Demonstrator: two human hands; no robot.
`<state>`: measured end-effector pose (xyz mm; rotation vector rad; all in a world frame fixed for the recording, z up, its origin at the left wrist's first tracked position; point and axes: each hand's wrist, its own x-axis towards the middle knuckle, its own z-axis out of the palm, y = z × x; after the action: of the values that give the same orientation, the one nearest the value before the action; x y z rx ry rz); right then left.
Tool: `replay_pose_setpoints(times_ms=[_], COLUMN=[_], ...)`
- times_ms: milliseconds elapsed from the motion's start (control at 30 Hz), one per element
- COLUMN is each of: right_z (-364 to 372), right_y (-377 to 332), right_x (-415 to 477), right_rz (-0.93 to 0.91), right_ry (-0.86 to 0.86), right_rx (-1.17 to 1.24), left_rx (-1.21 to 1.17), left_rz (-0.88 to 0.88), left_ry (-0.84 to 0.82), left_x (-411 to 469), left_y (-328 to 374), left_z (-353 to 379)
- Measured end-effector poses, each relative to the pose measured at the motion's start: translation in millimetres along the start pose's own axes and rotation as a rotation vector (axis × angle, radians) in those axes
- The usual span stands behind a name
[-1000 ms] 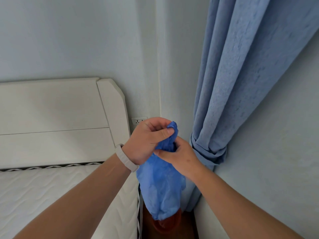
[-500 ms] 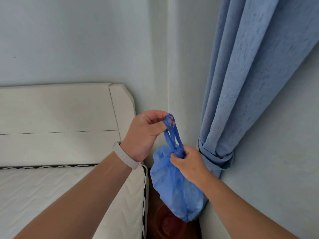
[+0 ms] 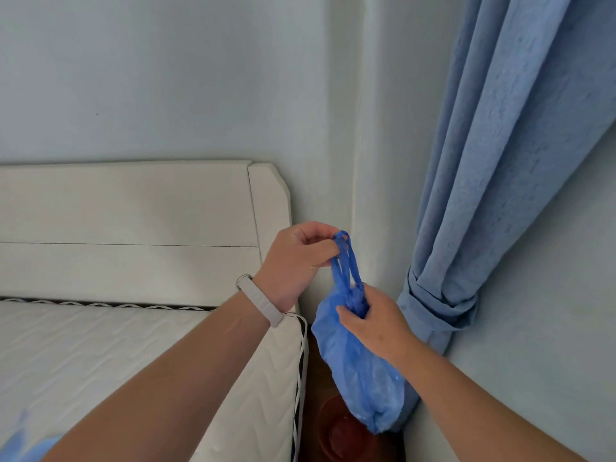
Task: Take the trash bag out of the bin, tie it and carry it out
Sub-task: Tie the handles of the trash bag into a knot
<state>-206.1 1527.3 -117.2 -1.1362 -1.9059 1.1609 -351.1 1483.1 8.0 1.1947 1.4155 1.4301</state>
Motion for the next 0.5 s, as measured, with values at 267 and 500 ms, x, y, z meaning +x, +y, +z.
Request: replay_pose_setpoints(times_ms=[267,500], right_z=[16.7,47.9], right_y=[-22.5,-38.2], right_x=[-10.6,-35.3], right_rz=[-0.23,-0.318], right_ry=[-0.042,-0.122], right_rx=[-0.108,-0.212], left_rx=[-0.082,-0.209], left_rz=[0.001,-0.036], left_ry=[0.082,0.246], left_x=[-30.5,-71.2], left_y=[17.0,25.8], left_z=[-13.2,-54.7])
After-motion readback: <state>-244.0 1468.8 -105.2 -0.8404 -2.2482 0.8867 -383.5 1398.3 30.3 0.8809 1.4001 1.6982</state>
